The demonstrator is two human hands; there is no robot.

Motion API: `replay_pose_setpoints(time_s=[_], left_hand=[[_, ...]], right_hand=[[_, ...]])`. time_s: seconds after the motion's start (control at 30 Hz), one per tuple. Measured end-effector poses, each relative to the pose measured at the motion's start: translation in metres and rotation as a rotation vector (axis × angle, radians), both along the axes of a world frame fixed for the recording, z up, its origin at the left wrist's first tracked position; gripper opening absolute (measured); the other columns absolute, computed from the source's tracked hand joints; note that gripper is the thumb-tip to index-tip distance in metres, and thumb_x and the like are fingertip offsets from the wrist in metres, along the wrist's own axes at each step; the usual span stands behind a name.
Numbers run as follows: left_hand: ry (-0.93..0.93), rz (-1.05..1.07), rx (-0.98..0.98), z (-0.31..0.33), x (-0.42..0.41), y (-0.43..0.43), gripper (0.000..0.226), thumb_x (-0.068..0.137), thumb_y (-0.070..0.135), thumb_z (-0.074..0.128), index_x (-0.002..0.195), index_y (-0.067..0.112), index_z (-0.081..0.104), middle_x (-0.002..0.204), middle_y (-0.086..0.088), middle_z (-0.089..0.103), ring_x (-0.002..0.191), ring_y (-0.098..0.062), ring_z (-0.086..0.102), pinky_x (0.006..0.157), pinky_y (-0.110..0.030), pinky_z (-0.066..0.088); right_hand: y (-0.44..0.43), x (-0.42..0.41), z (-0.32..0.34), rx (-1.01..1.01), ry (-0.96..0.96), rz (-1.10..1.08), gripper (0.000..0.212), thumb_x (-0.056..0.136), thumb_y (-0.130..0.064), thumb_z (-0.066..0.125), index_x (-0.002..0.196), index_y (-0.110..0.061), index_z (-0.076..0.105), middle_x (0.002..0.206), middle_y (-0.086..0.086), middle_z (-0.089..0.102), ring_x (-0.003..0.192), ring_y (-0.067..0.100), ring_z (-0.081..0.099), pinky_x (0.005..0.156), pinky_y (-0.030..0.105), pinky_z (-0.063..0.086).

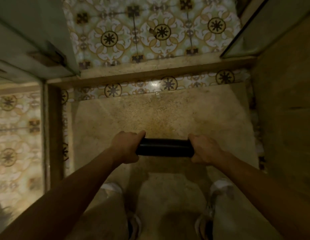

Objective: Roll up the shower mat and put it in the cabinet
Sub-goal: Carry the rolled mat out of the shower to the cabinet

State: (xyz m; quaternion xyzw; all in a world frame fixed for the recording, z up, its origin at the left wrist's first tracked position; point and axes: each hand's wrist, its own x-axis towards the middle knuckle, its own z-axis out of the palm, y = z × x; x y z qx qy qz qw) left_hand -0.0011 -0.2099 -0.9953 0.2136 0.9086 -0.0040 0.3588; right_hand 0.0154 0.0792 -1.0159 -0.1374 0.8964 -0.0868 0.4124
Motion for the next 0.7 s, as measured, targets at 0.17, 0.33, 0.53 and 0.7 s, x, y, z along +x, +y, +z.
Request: replay_pose_setpoints(time_s=[0.17,0.33,0.53,0.7], left_hand=[[0.052,0.015,-0.017,0.128,0.001,0.02,0.05,0.066,0.034,0.069,0.109,0.027,0.045,0.089,0.004,0.064,0.073,-0.021,0.062,0.069,-0.033,0.04],[0.122,0.076,0.013,0.284,-0.001,0.043,0.042,0.068,0.03,0.068,0.106,0.029,0.053,0.091,0.005,0.064,0.08,-0.02,0.062,0.074,-0.034,0.042],[0.183,0.235,0.013,0.449,0.022,0.073,0.041,0.07,0.028,0.068,0.108,0.032,0.055,0.094,0.006,0.064,0.086,-0.017,0.06,0.083,-0.034,0.044],[0.295,0.276,-0.003,0.54,0.028,0.099,0.047,0.062,0.031,0.066,0.107,0.035,0.053,0.091,0.007,0.062,0.087,-0.018,0.06,0.083,-0.037,0.042]], right_hand=[[0.014,0.003,0.141,0.054,0.051,-0.036,0.051,0.068,-0.031,0.075,0.111,-0.017,0.051,0.102,0.006,0.063,0.085,0.025,0.062,0.064,0.03,0.047],[0.032,-0.004,0.304,0.111,0.176,0.001,0.046,0.07,-0.029,0.074,0.109,-0.016,0.054,0.1,0.006,0.065,0.083,0.024,0.064,0.064,0.03,0.045],[0.052,-0.009,0.48,0.11,0.287,0.037,0.046,0.068,-0.025,0.073,0.109,-0.017,0.053,0.098,0.006,0.064,0.084,0.023,0.062,0.066,0.031,0.039],[0.084,-0.013,0.572,0.059,0.36,0.057,0.048,0.062,-0.027,0.075,0.104,-0.018,0.053,0.093,0.006,0.063,0.08,0.025,0.06,0.067,0.032,0.035]])
